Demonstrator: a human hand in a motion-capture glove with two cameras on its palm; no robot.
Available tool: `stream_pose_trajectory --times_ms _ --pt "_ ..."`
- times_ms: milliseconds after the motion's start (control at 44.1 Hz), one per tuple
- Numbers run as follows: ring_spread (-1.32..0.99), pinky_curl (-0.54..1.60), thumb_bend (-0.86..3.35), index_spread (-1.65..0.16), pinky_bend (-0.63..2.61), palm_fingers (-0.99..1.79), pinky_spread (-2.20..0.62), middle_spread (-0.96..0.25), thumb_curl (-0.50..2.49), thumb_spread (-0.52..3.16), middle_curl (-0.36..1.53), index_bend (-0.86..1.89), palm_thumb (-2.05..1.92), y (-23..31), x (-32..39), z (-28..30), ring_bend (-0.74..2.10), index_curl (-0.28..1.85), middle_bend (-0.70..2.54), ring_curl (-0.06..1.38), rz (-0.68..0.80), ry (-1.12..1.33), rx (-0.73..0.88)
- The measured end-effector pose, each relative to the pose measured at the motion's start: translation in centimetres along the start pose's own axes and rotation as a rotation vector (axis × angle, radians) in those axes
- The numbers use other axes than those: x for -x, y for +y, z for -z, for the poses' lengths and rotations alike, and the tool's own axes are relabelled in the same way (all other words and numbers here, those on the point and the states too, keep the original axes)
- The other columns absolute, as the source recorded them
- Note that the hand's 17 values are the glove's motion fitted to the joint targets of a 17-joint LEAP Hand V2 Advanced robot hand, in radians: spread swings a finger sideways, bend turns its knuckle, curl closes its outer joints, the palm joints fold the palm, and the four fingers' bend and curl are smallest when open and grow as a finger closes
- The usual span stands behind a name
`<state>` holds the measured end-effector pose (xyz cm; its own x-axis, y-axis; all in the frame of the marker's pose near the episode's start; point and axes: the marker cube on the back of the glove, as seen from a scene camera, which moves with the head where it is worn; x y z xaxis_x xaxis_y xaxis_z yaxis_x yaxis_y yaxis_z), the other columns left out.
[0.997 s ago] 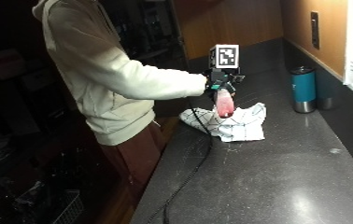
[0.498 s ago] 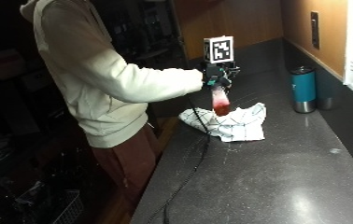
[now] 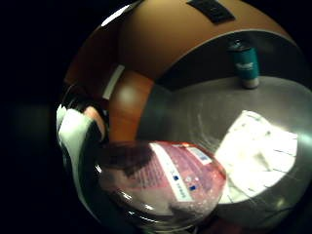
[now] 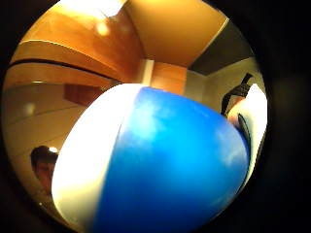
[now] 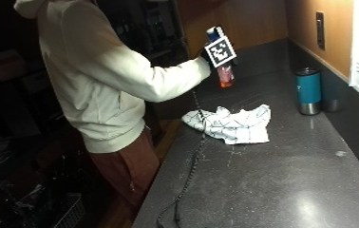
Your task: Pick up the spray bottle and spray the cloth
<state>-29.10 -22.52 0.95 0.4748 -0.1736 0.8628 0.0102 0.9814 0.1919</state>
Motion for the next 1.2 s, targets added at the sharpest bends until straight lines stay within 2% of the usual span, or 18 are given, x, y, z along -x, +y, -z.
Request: stream_pose_trajectory --times_ms 181,294,385,453,544,612,725,861,997,1110,1133,1178,1201 --pt "-0.19 0.37 -0.04 -0.15 0.33 1.35 -0.20 -0.13 0.75 0.05 0.48 0.42 1.01 -0.1 -5.4 -5.7 0.58 0.54 0.57 0.45 -0.002 0.064 -0.030" --pt "-0.18 0.37 -0.04 -0.15 0.33 1.35 -0.20 -0.13 0.75 0.06 0.48 0.41 1.01 0.7 -9.2 -8.2 0.58 0.54 0.56 0.45 -0.051 0.113 0.054" --pt "-0.18 0.37 -0.04 -0.15 0.33 1.35 -0.20 -0.13 0.75 0.08 0.48 0.41 1.00 -0.9 -11.9 -9.6 0.57 0.54 0.56 0.44 -0.080 0.140 -0.031" --pt "-0.18 0.37 -0.04 -0.15 0.33 1.34 -0.20 -0.13 0.75 0.09 0.47 0.39 1.00 -2.3 -12.7 -10.7 0.57 0.53 0.55 0.44 -0.099 0.063 -0.111" --pt "-0.18 0.37 -0.04 -0.15 0.34 1.33 -0.20 -0.13 0.74 0.12 0.47 0.37 0.99 -1.9 -15.6 -12.0 0.57 0.53 0.52 0.44 -0.141 0.148 -0.068" --pt "-0.17 0.37 -0.04 -0.15 0.35 1.32 -0.20 -0.13 0.74 0.14 0.47 0.35 0.98 -3.0 -16.1 -12.9 0.56 0.53 0.51 0.44 -0.145 0.117 -0.111" --pt "-0.17 0.37 -0.05 -0.15 0.35 1.32 -0.20 -0.13 0.73 0.17 0.46 0.33 0.97 -2.3 -17.2 -14.5 0.56 0.52 0.49 0.43 -0.151 0.133 0.000" --pt "-0.17 0.37 -0.04 -0.15 0.36 1.32 -0.20 -0.12 0.73 0.21 0.46 0.31 0.96 -4.8 -17.5 -15.4 0.54 0.51 0.48 0.43 -0.128 0.101 -0.131" --pt "-0.16 0.37 -0.04 -0.15 0.35 1.31 -0.19 -0.12 0.72 0.23 0.46 0.30 0.96 -5.4 -15.8 -16.6 0.52 0.51 0.47 0.42 -0.079 0.006 -0.084" --pt "-0.16 0.38 -0.05 -0.21 0.37 1.03 -0.16 -0.11 0.70 0.41 0.44 0.13 0.93 -4.0 -16.0 -16.9 0.47 0.47 0.40 0.40 -0.040 0.099 0.059" --pt "-0.17 0.37 -0.04 -0.20 0.36 1.09 -0.16 -0.11 0.70 0.41 0.44 0.15 0.94 -4.1 -15.9 -16.9 0.48 0.47 0.40 0.41 -0.027 0.103 0.056" --pt "-0.15 0.39 -0.08 -0.23 0.38 0.75 -0.12 -0.11 0.66 0.52 0.42 0.06 0.84 -4.5 -15.6 -17.0 0.42 0.44 0.34 0.40 0.003 0.110 0.032" --pt "-0.15 0.41 -0.08 -0.24 0.39 0.70 -0.11 -0.10 0.65 0.56 0.43 0.06 0.81 -4.5 -15.4 -16.8 0.43 0.44 0.33 0.42 0.015 0.119 0.040"
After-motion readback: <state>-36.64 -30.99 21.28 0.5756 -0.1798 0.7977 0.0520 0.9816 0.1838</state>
